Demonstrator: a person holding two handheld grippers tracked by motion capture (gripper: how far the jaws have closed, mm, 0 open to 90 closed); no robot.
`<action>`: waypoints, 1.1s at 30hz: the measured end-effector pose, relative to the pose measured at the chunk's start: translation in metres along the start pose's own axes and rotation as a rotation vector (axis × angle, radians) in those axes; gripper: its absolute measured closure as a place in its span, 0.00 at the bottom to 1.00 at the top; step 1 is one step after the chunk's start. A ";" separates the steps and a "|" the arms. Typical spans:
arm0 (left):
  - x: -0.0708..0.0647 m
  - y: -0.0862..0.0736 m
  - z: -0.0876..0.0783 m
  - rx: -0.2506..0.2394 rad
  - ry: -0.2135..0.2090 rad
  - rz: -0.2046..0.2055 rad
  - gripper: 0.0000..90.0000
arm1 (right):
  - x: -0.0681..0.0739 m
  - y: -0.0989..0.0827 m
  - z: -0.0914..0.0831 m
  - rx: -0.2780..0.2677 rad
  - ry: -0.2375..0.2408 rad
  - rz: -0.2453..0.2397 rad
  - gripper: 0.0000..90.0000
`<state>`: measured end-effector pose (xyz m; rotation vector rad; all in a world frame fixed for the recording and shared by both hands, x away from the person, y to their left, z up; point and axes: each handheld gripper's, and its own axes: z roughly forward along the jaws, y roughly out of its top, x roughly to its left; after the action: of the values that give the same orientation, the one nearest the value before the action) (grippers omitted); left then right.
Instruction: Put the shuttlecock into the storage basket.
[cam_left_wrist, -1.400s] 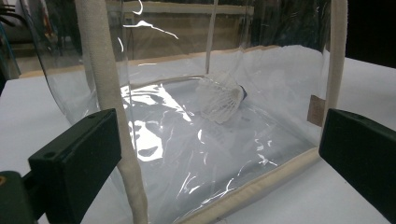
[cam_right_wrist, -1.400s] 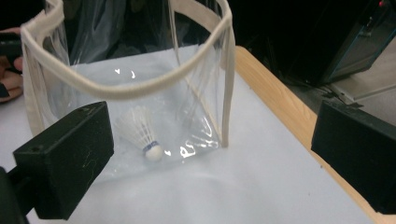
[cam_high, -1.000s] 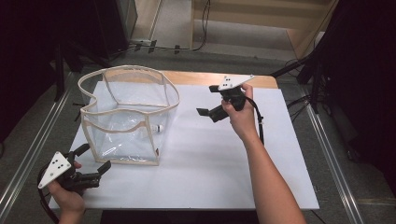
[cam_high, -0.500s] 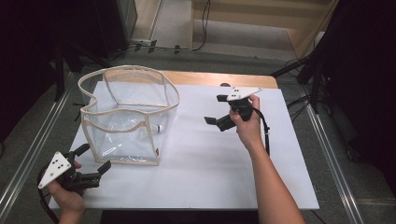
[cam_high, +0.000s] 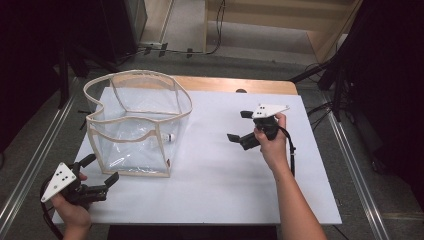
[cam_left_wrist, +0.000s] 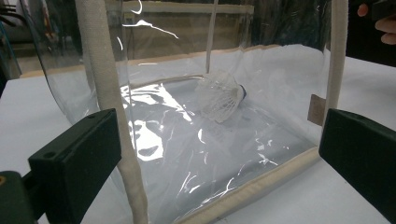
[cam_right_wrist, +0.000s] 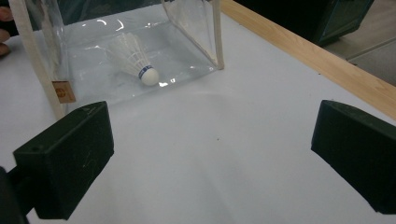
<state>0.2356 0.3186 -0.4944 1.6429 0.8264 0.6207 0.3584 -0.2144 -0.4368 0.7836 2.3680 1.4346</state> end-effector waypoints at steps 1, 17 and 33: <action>0.000 0.000 0.000 0.000 0.000 0.000 0.00 | 0.000 -0.002 -0.001 -0.002 0.000 0.003 0.00; 0.000 0.000 0.000 -0.002 0.001 -0.003 0.00 | 0.002 -0.031 -0.015 -0.017 -0.023 0.045 0.00; 0.000 0.000 0.000 -0.002 0.001 -0.002 0.00 | 0.004 -0.061 -0.037 -0.023 -0.066 0.081 0.00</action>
<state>0.2353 0.3185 -0.4944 1.6401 0.8278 0.6213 0.3186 -0.2616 -0.4725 0.9157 2.2913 1.4416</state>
